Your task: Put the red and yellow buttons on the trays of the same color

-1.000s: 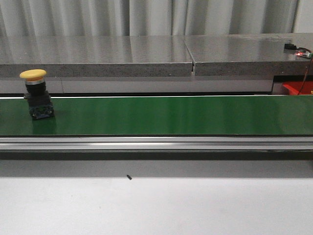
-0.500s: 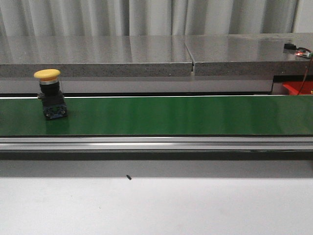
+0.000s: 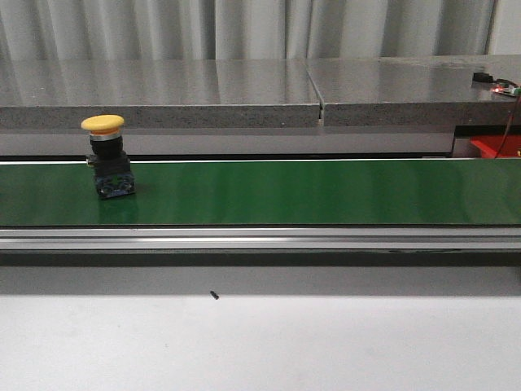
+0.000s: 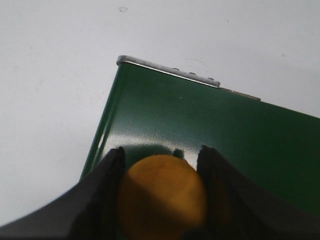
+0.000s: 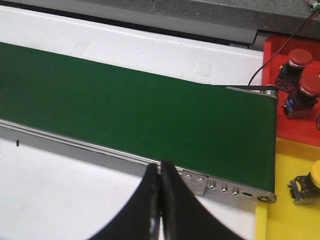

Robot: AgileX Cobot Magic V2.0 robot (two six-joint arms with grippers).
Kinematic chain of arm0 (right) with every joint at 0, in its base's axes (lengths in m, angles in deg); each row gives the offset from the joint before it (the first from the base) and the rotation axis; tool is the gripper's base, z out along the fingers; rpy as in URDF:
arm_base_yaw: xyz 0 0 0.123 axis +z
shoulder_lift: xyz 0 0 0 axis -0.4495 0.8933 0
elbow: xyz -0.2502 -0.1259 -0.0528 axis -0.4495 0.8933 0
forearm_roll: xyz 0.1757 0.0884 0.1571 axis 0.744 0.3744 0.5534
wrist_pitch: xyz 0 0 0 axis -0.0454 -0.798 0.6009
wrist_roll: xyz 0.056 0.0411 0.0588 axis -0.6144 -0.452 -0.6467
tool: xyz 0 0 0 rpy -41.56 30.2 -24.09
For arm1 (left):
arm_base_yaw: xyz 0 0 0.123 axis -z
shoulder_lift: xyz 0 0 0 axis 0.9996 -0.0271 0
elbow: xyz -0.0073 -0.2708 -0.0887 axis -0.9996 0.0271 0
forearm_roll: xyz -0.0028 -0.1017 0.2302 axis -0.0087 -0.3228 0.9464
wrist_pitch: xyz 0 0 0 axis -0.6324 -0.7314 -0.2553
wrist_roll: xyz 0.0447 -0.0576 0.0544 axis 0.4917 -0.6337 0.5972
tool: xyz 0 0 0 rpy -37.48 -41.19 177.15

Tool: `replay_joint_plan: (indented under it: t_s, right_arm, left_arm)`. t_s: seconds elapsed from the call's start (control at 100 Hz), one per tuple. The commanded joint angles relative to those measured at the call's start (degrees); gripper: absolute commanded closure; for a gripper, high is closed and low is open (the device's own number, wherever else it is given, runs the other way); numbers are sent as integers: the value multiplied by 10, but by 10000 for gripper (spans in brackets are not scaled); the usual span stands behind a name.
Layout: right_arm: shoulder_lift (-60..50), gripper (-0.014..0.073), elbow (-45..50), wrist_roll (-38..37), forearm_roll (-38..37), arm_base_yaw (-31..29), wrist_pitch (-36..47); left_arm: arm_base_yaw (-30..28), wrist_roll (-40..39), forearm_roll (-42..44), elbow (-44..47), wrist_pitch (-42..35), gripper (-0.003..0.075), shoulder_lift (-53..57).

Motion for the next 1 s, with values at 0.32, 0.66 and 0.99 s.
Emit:
replay_joint_plan:
  t_s: [0.32,0.66,0.99]
  right_arm:
    - [0,702,-15,5,7,0,34]
    - [0,702,-15,5,7,0,34]
    - [0,702,-15,5,7,0,34]
  left_arm:
    - [6,9,-25,-15,-34,50,69]
    - [84,78,-64,-1,-39,71,206]
    - [145,78,-63,144,-80,71,407]
